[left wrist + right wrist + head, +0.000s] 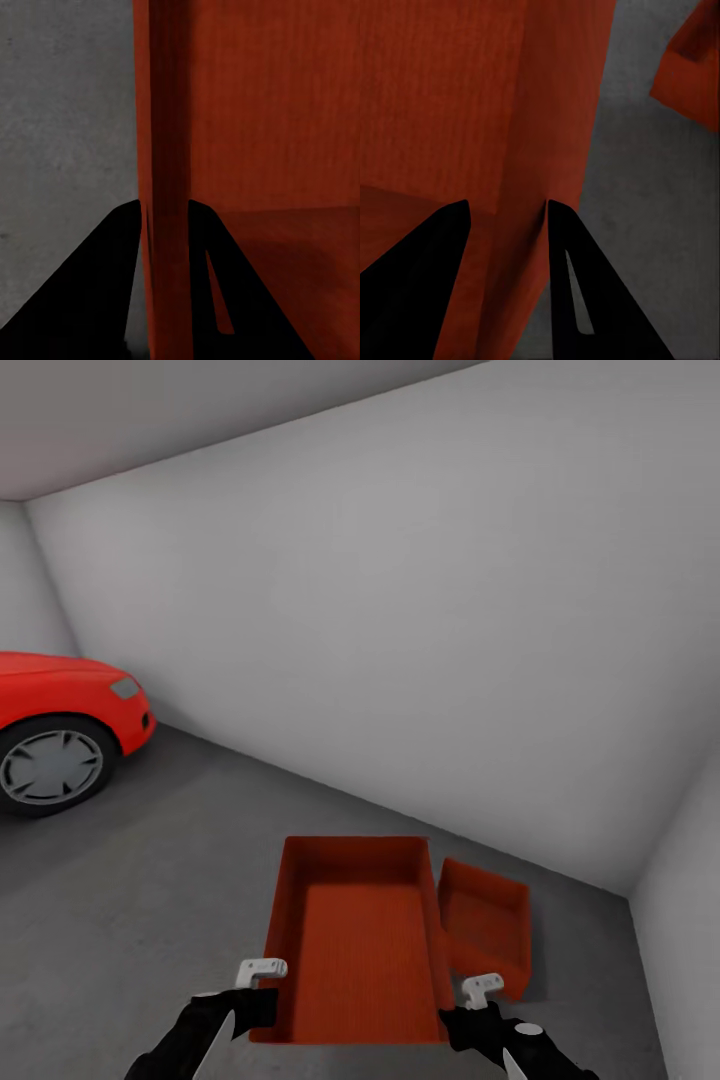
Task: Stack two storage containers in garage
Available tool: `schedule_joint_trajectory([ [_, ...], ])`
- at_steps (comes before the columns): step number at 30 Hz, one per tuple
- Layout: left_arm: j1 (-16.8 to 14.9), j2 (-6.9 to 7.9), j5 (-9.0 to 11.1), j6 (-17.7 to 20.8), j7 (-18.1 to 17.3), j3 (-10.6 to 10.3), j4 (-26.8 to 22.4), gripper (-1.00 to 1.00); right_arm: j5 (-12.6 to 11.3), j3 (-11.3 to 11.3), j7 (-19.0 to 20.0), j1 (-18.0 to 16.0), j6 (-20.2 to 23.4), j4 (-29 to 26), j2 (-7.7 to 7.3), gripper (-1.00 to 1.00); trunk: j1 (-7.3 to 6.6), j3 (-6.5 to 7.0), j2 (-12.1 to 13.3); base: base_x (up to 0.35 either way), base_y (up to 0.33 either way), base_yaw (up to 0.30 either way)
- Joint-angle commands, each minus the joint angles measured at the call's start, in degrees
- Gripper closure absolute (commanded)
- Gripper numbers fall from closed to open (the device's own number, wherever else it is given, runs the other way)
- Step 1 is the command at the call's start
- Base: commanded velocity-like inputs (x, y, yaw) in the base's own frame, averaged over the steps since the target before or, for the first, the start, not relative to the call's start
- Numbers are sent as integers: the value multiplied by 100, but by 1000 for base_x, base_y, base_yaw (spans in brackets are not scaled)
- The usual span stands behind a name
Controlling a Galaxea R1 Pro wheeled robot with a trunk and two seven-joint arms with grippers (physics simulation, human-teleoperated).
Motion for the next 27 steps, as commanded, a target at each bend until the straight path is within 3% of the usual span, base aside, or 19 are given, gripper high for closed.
schedule_joint_trajectory([
  [1,-3,-116,-2,-335,31,4,-20,100,65,-41,18,-3,35,10,121,100,7,-20,-14,312,-180,-235],
  [20,-3,-116,-2,-335,31,4,-19,100,65,-46,20,-3,35,10,121,100,7,-130,-14,312,-177,-234],
  [27,-3,-110,-2,-335,31,4,-24,100,65,-48,20,-3,35,10,121,100,7,-170,-14,320,-35,-232],
])
